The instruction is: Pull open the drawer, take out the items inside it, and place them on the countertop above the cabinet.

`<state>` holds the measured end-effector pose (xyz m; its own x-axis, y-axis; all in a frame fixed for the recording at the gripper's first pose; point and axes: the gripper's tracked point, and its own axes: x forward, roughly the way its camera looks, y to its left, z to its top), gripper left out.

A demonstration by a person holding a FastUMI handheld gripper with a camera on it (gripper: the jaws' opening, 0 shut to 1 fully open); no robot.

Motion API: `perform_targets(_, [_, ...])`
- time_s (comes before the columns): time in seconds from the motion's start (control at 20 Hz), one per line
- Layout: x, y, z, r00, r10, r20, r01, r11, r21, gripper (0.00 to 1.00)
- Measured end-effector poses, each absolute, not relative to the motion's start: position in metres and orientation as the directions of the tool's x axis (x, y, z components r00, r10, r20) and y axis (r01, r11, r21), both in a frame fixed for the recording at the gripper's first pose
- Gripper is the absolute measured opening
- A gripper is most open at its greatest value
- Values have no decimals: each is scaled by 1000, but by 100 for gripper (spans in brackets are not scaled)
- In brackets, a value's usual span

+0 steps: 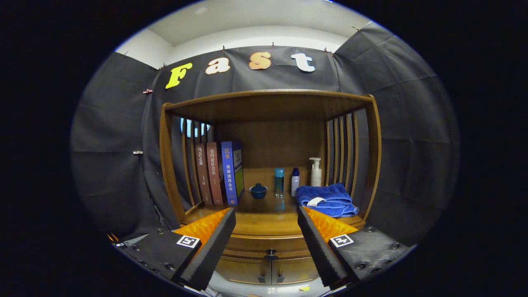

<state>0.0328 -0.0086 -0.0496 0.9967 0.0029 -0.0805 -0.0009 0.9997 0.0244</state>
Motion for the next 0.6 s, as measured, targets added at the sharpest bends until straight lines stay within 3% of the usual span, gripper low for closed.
perform_targets(0.6, [87, -15, -178, 958, -2, -286, 16, 999, 46, 99])
